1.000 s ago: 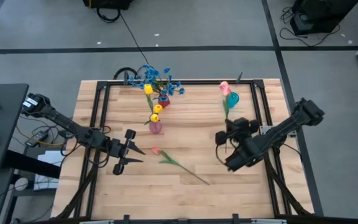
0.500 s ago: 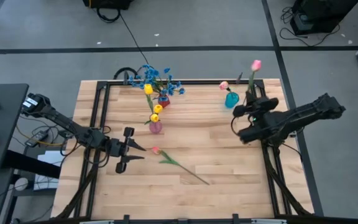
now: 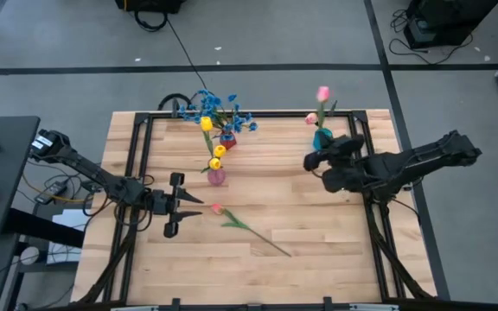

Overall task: Sort flowers into vase by color
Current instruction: Put the right pink tulip into the blue vase

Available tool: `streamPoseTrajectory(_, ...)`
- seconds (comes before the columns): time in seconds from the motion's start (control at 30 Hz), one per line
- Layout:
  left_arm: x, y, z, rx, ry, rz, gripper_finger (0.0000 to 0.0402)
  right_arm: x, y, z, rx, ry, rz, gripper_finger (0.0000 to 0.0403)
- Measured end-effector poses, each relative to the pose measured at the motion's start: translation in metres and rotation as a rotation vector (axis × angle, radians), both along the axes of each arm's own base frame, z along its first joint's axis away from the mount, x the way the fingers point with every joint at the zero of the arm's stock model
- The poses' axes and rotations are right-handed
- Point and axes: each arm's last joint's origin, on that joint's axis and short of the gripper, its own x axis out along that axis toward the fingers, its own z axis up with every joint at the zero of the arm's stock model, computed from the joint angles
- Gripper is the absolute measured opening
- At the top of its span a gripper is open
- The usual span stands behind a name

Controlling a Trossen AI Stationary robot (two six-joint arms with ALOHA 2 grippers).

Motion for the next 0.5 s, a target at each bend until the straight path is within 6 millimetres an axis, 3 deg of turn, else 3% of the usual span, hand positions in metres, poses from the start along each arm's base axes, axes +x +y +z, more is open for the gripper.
streamPoseTrajectory(0.13,0.000,0.000,0.000,-0.011,0.002,-0.001,0.0147,0.005,-0.006,0.028,-0.084,0.046,0.057,0.0004)
streamPoseTrajectory(0.3,0.000,0.000,0.000,-0.012,0.003,-0.002,0.0147,-0.014,-0.029,0.058,-0.136,0.054,0.261,0.0004)
streamPoseTrajectory(0.4,0.000,0.000,0.000,-0.012,0.003,-0.002,0.0147,-0.029,-0.044,0.059,-0.149,0.076,0.237,0.0004)
streamPoseTrajectory(0.5,0.000,0.000,0.000,-0.012,0.004,-0.002,0.0147,-0.038,-0.056,0.048,-0.140,0.102,0.174,0.0004)
